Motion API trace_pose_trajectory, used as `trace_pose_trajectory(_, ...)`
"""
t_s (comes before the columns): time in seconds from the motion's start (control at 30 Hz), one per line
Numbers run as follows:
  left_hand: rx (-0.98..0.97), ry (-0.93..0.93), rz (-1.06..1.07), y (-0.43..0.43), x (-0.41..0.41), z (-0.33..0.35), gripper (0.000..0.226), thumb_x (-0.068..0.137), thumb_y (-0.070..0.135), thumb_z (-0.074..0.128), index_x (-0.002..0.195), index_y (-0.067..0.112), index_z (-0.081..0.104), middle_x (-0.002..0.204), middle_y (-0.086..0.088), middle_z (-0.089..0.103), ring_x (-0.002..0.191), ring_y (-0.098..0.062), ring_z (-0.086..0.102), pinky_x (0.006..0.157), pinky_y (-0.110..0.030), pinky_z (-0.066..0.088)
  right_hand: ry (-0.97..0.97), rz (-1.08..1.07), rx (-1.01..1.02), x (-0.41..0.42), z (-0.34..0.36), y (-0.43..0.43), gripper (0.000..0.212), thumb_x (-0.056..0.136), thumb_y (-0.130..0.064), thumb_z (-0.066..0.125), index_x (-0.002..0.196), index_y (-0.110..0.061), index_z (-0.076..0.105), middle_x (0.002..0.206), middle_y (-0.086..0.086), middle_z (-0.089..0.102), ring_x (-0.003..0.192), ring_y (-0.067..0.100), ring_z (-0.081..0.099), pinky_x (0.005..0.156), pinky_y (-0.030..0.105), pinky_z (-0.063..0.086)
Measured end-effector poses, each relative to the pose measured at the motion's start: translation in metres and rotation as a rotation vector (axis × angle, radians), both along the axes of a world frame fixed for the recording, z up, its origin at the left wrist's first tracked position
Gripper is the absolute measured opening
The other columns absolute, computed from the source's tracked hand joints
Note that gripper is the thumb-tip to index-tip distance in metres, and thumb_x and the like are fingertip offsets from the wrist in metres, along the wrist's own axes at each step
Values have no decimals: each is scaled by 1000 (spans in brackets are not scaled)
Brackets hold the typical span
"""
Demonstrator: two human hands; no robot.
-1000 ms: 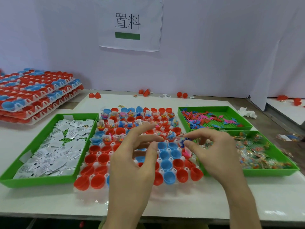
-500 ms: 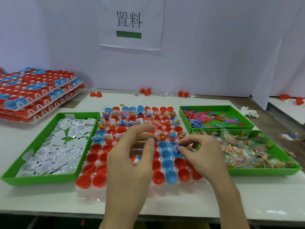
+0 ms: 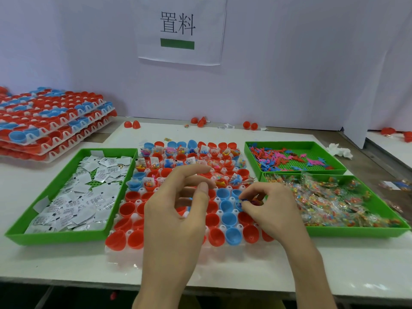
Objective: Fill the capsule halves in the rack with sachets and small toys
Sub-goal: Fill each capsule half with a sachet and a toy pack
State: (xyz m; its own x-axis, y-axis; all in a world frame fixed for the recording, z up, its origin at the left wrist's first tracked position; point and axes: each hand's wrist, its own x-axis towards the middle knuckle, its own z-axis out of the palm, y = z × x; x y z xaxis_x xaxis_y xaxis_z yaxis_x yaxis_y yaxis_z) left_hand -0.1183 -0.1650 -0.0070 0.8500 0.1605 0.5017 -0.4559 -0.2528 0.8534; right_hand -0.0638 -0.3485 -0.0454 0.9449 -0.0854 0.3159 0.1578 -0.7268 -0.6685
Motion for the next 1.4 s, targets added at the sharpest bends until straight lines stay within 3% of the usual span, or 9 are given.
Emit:
trace_pose_trajectory(0.27, 13, 1, 5, -1, -2, 1, 32, 92, 10, 62, 100, 40, 65, 87, 20, 71, 85, -5, 68, 70, -12, 52, 62, 11, -79, 1, -1, -1, 30, 76, -14, 81, 65, -40, 69, 76, -20, 68, 73, -4, 61, 58, 4, 41)
trace_pose_trajectory(0.4, 10, 0, 15, -1, -2, 0, 31, 92, 11, 62, 100, 40, 65, 87, 20, 71, 85, -6, 68, 71, -13, 53, 54, 26, -92, 1, -1, -2, 20, 77, -17, 81, 73, -36, 75, 83, -17, 69, 78, 1, 60, 72, 16, 47)
trace_pose_trajectory(0.47, 15, -7, 13, -1, -2, 0, 31, 91, 12, 61, 99, 41, 65, 87, 19, 71, 85, -7, 68, 71, -14, 53, 45, 34, -81, 0, -1, -3, 20, 77, -18, 82, 77, -36, 75, 81, -19, 68, 76, -1, 60, 69, 8, 43)
trace_pose_trajectory(0.87, 84, 60, 33, 33, 10, -5, 28, 87, 17, 65, 92, 44, 70, 89, 21, 72, 84, -1, 68, 66, -10, 53, -32, 124, 298, -5, 4, -13, 22, 80, -4, 77, 81, -26, 77, 83, -12, 74, 79, 5, 66, 72, 11, 49)
trace_pose_trajectory(0.93, 160, 155, 104, 71, 23, -10, 26, 88, 23, 66, 90, 48, 71, 91, 19, 73, 82, -3, 68, 63, -16, 54, -87, 98, 387, -5, 3, -17, 23, 82, -2, 75, 80, -24, 77, 82, -11, 75, 79, 5, 68, 73, 11, 50)
trace_pose_trajectory(1.07, 511, 420, 352, 144, 63, -28, 27, 88, 16, 72, 111, 31, 71, 128, -11, 63, 111, -30, 58, 93, -50, 47, -178, -15, 570, -1, 2, -22, 25, 84, -1, 74, 79, -25, 76, 79, -7, 75, 76, 8, 69, 70, 14, 52)
trace_pose_trajectory(1.2, 783, 659, 347, 164, 88, -40, 36, 85, 21, 76, 121, 18, 69, 134, -22, 56, 120, -41, 52, 99, -50, 44, -214, -237, 341, 0, -3, -32, 20, 84, -9, 74, 85, -28, 75, 87, -11, 72, 84, 8, 66, 72, 12, 48)
trace_pose_trajectory(1.3, 740, 619, 424, 164, 91, -46, 25, 82, 19, 78, 107, 17, 74, 123, -21, 59, 113, -41, 55, 93, -48, 45, -19, -352, 101, 0, -9, -46, 21, 86, -19, 74, 104, -30, 74, 107, -4, 69, 102, 20, 62, 92, 39, 50)
trace_pose_trajectory(1.4, 702, 579, 473, 162, 89, -49, 20, 82, 18, 78, 102, 14, 74, 106, -15, 60, 103, -38, 58, 86, -45, 47, 122, -309, 105, -1, -10, -50, 18, 86, -19, 75, 94, -35, 73, 92, -11, 73, 88, 15, 68, 79, 34, 53)
